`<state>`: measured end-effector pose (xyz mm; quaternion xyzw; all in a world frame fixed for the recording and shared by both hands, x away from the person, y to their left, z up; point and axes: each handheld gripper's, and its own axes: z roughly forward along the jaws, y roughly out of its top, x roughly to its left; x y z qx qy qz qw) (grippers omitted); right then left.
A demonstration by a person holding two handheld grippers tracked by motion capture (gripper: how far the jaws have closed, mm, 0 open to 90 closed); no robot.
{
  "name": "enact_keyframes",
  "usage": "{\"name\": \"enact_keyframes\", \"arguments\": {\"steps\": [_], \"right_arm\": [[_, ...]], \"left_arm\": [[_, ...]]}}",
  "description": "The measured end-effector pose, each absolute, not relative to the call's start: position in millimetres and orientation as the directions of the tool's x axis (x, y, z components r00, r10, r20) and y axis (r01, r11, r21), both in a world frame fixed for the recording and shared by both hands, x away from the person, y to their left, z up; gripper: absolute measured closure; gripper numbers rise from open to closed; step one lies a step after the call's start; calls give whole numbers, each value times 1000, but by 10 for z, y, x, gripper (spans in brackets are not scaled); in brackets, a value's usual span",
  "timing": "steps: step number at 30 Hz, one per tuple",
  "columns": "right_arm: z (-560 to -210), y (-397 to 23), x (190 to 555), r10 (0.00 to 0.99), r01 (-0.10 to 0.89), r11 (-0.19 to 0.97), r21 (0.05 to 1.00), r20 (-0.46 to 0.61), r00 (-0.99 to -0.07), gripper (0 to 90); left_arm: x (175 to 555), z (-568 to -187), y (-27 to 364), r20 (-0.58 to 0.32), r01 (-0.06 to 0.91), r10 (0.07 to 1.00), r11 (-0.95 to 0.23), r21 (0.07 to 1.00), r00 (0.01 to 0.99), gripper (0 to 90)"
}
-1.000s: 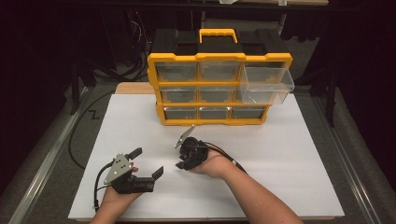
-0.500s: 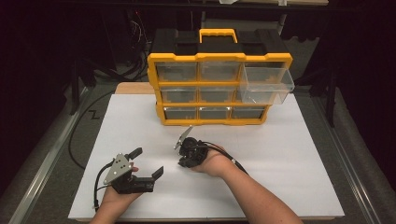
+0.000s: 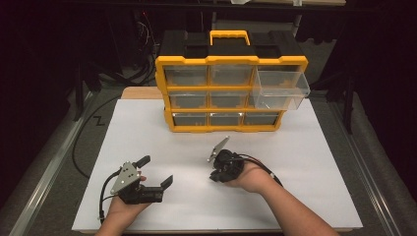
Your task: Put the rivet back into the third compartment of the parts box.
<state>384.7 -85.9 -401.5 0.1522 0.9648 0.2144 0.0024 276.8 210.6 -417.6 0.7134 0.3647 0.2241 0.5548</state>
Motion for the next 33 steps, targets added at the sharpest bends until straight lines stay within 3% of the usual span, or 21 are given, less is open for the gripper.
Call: {"name": "enact_keyframes", "arguments": {"steps": [17, 33], "right_arm": [[-3876, -1703, 3682, 346, 345, 853, 392, 73, -936, 838], [-3114, -2128, 3681, 327, 333, 874, 354, 79, -942, 839]], "left_arm": [[2772, -4186, 2083, -78, 274, 771, -128, 953, 632, 4], [2773, -4186, 2084, -79, 274, 769, -128, 953, 634, 4]]}}
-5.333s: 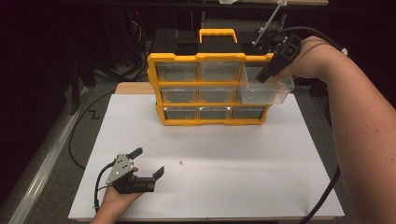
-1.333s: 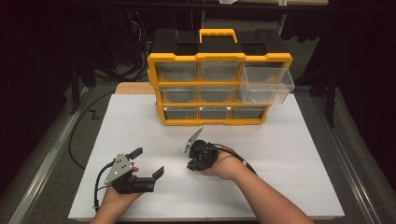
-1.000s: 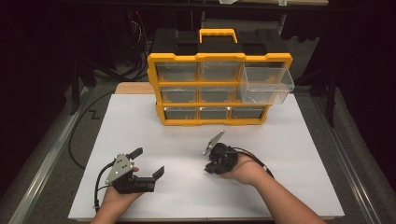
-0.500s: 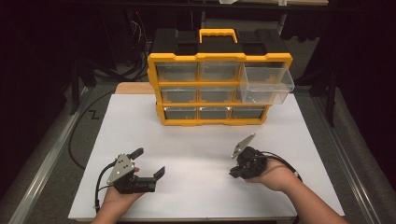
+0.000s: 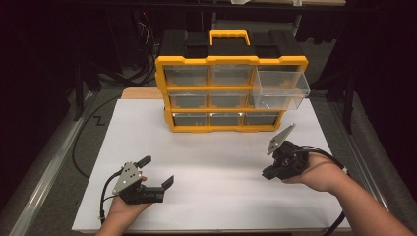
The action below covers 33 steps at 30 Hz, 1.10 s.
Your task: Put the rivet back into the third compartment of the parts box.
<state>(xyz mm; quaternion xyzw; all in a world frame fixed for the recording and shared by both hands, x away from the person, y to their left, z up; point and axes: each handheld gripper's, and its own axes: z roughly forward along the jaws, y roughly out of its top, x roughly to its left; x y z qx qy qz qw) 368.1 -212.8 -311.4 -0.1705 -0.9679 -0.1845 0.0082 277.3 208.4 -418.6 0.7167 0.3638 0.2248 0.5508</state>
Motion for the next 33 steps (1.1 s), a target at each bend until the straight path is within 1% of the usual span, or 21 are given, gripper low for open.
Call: {"name": "enact_keyframes", "arguments": {"steps": [3, 12, 24, 33], "right_arm": [[-2980, -2150, 3690, 314, 318, 883, 345, 70, -947, 839], [-2522, -2196, 3742, 329, 328, 888, 322, 54, -943, 839], [-1947, -2173, 3781, 296, 279, 908, 313, -9, -955, 839], [-1578, -2122, 3801, 276, 250, 917, 312, -41, -960, 839]], "left_arm": [[2772, -4186, 2083, -79, 274, 769, -128, 953, 635, 4], [2772, -4186, 2084, -81, 275, 769, -126, 953, 634, 4], [2768, -4182, 2089, -81, 274, 769, -125, 954, 634, 4], [2764, -4179, 2094, -81, 271, 768, -124, 955, 636, 4]]}}
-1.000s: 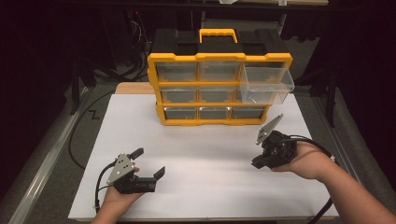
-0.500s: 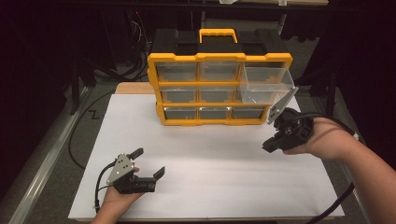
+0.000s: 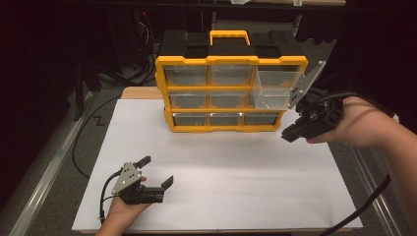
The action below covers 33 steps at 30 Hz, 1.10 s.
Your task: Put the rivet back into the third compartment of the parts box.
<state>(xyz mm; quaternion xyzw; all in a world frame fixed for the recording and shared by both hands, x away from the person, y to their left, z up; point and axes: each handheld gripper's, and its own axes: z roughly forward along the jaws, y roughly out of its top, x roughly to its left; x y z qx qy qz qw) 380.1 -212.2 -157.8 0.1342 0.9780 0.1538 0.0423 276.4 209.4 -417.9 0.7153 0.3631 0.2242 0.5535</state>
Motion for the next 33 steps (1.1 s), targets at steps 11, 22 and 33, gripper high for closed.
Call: {"name": "enact_keyframes", "arguments": {"steps": [11, 22, 33], "right_arm": [[-1191, -2116, 3928, 302, 262, 909, 325, -80, -950, 839], [-1017, -1980, 4152, 312, 265, 909, 321, -106, -944, 839], [-933, -1834, 4434, 330, 272, 903, 332, -130, -935, 839]], "left_arm": [[2764, -4178, 2097, -82, 271, 767, -123, 955, 636, 4], [2761, -4179, 2096, -83, 271, 767, -123, 955, 637, 4], [2764, -4188, 2105, -87, 276, 765, -121, 953, 638, 4]]}}
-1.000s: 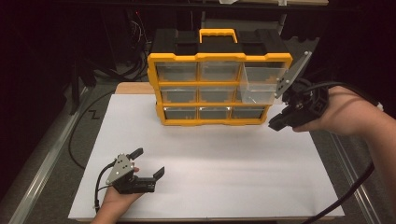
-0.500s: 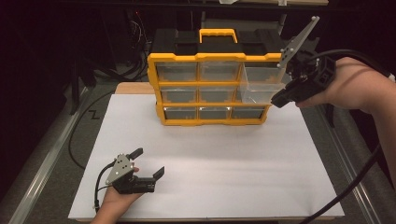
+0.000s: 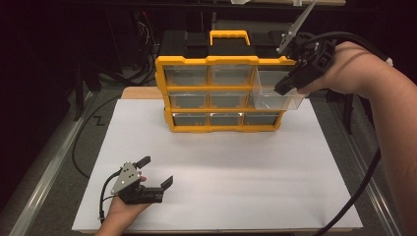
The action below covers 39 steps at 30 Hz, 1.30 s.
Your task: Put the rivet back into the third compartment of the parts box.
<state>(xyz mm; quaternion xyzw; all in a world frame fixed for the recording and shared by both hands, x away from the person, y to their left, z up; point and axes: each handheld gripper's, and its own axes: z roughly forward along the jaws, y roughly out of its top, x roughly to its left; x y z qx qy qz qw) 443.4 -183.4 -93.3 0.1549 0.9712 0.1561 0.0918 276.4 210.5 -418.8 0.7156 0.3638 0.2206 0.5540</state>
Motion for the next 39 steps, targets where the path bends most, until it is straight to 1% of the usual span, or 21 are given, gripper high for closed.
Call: {"name": "enact_keyframes", "arguments": {"steps": [6, 16, 20, 23, 24, 26, 27, 28, 31, 34, 39], "right_arm": [[-858, -1798, 4584, 354, 288, 898, 333, -159, -921, 837], [-1120, -1745, 4892, 383, 332, 903, 274, -163, -909, 837], [-1191, -1754, 4945, 385, 338, 902, 270, -141, -912, 835], [-1167, -1765, 4946, 379, 332, 902, 275, -137, -915, 828], [-1145, -1769, 4939, 377, 329, 901, 282, -134, -916, 782], [-1079, -1783, 4927, 400, 346, 886, 307, -134, -907, 603], [-1045, -1783, 4915, 413, 355, 885, 303, -155, -897, 543], [-1007, -1786, 4901, 420, 357, 883, 304, -176, -890, 506], [-904, -1817, 4808, 431, 357, 869, 344, -168, -887, 481], [-883, -1871, 4697, 431, 360, 871, 334, -169, -886, 465], [-954, -1991, 4487, 429, 365, 873, 323, -153, -890, 445]], "left_arm": [[2769, -4191, 2102, -90, 279, 763, -122, 952, 640, 4], [2767, -4195, 2105, -88, 282, 761, -128, 951, 643, 4], [2764, -4194, 2109, -90, 279, 760, -124, 952, 644, 4], [2764, -4196, 2104, -90, 279, 759, -124, 952, 645, 4], [2765, -4196, 2104, -89, 279, 758, -126, 952, 646, 4], [2766, -4195, 2105, -89, 279, 758, -127, 952, 646, 4], [2766, -4194, 2105, -88, 279, 759, -126, 952, 646, 4], [2765, -4194, 2103, -90, 278, 760, -122, 953, 644, 4], [2765, -4194, 2101, -92, 277, 759, -120, 953, 645, 4], [2768, -4195, 2104, -90, 279, 757, -125, 952, 647, 4], [2773, -4195, 2108, -96, 282, 760, -118, 952, 643, 4]]}}
